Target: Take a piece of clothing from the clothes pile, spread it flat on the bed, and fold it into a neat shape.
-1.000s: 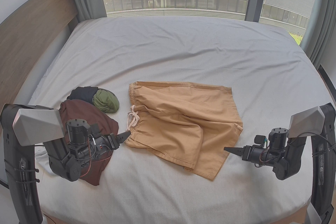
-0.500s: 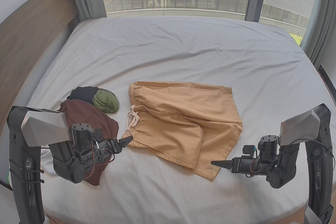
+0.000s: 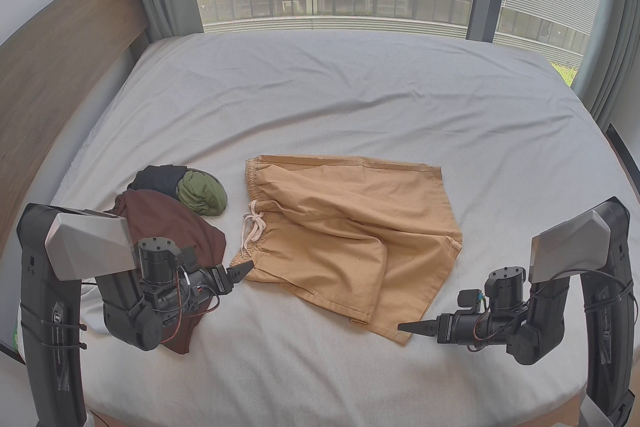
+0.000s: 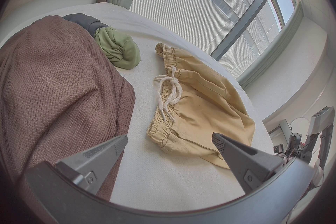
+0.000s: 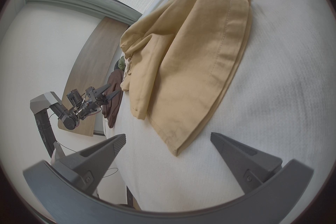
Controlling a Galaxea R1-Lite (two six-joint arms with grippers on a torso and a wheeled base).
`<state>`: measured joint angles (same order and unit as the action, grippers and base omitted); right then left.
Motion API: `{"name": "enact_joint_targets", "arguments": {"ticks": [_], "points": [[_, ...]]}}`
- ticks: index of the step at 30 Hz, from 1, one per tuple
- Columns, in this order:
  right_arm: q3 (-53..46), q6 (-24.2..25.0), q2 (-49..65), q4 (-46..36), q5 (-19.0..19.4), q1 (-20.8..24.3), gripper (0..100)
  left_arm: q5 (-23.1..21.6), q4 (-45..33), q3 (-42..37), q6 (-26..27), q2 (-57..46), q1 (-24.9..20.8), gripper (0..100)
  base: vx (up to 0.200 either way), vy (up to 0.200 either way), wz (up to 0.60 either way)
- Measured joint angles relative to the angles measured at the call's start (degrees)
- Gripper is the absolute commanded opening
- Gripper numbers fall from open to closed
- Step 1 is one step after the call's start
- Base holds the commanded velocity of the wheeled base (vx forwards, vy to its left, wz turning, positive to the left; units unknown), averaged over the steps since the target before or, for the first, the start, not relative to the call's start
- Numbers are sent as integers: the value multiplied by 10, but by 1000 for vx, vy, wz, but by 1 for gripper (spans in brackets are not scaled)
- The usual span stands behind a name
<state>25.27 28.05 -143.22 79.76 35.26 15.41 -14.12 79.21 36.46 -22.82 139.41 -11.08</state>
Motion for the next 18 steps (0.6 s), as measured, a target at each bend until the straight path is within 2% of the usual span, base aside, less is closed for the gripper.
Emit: {"name": "enact_joint_targets", "arguments": {"ticks": [8,15,18], "points": [[0,3,9,0,-3,20,100,0,4,0,0,1,0,100,0,0,0],[5,2,6,3,-57,44,100,1,8,0,0,1,0,100,0,0,0],[6,3,4,4,-63,50,100,1,9,-1,0,1,0,100,0,0,0]]}}
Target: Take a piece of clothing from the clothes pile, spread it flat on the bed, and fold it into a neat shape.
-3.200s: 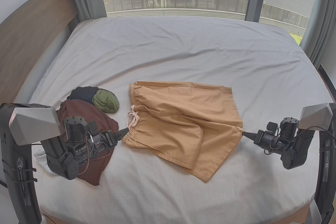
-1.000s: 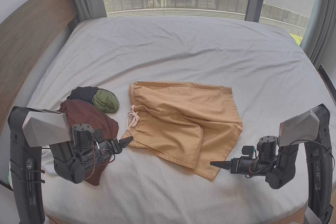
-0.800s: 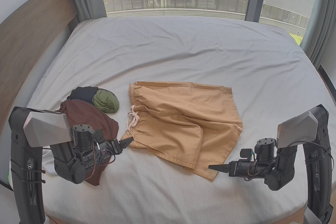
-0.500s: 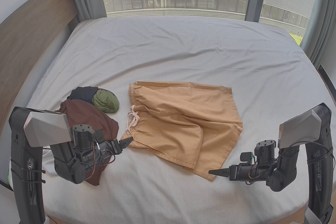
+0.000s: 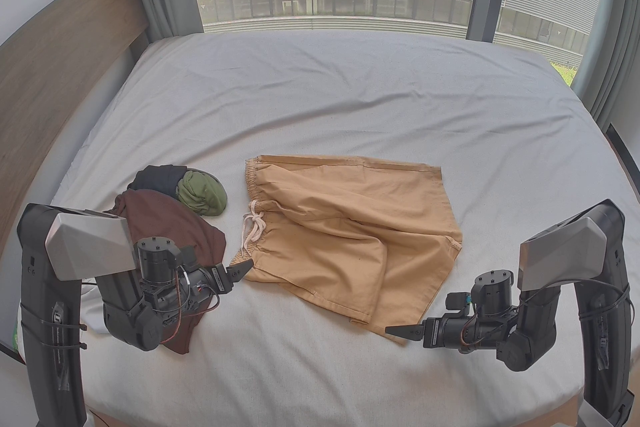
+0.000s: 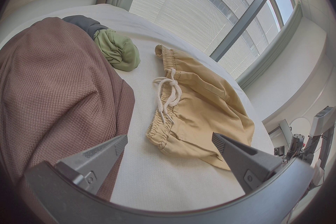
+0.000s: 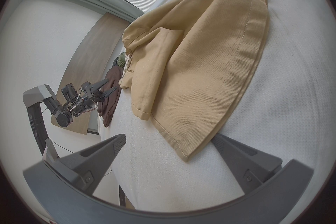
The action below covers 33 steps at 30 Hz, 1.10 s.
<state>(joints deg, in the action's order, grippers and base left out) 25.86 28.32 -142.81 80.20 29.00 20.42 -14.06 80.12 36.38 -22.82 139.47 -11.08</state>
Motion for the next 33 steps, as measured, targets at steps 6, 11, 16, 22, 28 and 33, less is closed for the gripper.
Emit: {"name": "enact_joint_targets", "arguments": {"ticks": [6,11,16,22,28,33], "points": [[2,1,-5,12,-1,6,100,0,0,0,0,0,0,100,0,0,0],[3,26,-7,23,-5,21,100,0,0,0,0,0,0,100,0,0,0],[10,34,-11,27,-26,28,100,0,1,0,0,0,0,100,0,0,0],[20,48,-13,25,-43,29,100,0,4,0,0,-1,0,100,0,0,0],[23,51,-15,25,-45,28,0,0,5,0,0,0,0,100,0,0,0],[22,50,-16,24,-46,28,0,0,5,0,0,0,0,100,0,0,0]]}}
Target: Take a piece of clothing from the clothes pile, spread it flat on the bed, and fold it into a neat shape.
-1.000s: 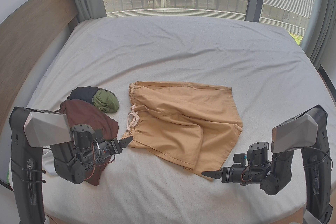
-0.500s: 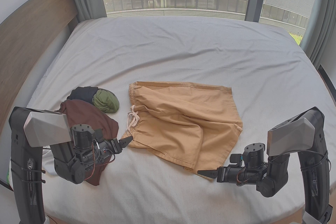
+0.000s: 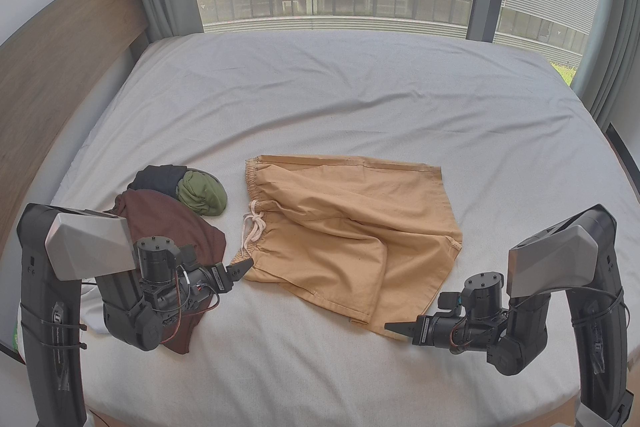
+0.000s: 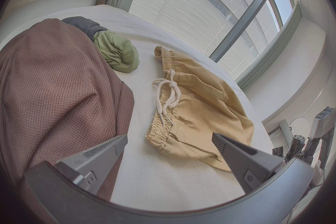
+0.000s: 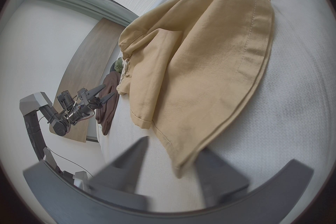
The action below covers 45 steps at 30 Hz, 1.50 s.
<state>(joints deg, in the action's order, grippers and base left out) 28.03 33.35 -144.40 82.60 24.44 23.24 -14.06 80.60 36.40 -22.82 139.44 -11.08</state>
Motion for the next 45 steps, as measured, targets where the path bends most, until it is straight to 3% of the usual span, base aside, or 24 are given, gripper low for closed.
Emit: {"name": "enact_joint_targets", "arguments": {"ticks": [17,28,45], "points": [[-17,-1,1,2,0,-9,0,-1,-7,10,-7,4,-2,100,0,0,0],[-14,-1,1,7,0,-13,0,0,-21,56,-60,31,-7,100,0,0,0],[-12,-2,5,9,1,-16,0,15,-30,118,-68,75,-8,100,0,0,0]]}}
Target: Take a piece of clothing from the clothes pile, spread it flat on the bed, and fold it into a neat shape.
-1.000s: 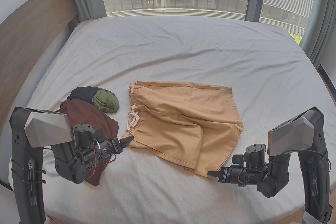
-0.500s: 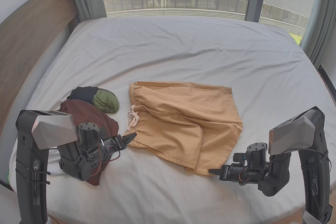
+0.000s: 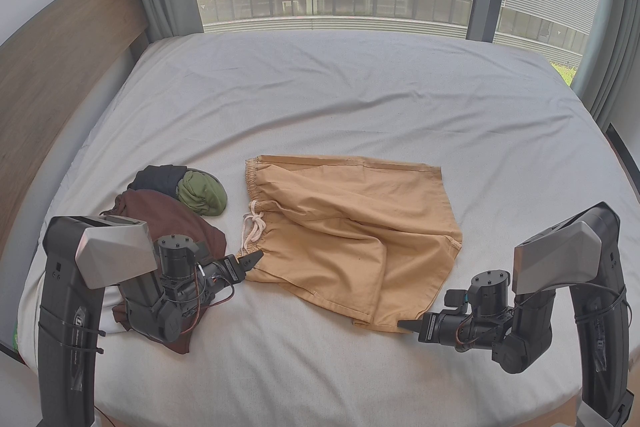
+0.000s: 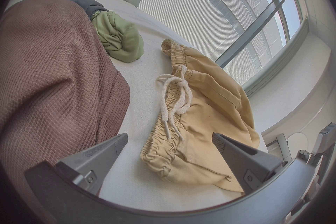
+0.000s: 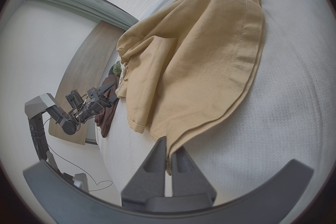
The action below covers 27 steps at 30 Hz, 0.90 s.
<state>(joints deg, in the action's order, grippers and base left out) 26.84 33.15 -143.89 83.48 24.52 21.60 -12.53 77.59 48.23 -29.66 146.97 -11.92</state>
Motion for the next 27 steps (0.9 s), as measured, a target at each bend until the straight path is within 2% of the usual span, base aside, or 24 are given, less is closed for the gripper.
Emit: {"name": "enact_joint_targets", "arguments": {"ticks": [1,2,14,21,27], "points": [[0,0,0,0,0,0,0,2,0,2,0,2,0,100,0,0,0],[0,0,0,0,0,0,0,5,0,5,0,4,0,0,0,0,0],[-13,-5,0,-1,0,-4,0,15,4,22,-1,20,3,0,0,0,0],[-64,-18,25,4,1,-21,0,22,16,7,-13,15,3,0,0,0,0],[-120,-30,44,45,5,-40,0,23,20,-28,-15,-6,2,0,0,0,0]]}}
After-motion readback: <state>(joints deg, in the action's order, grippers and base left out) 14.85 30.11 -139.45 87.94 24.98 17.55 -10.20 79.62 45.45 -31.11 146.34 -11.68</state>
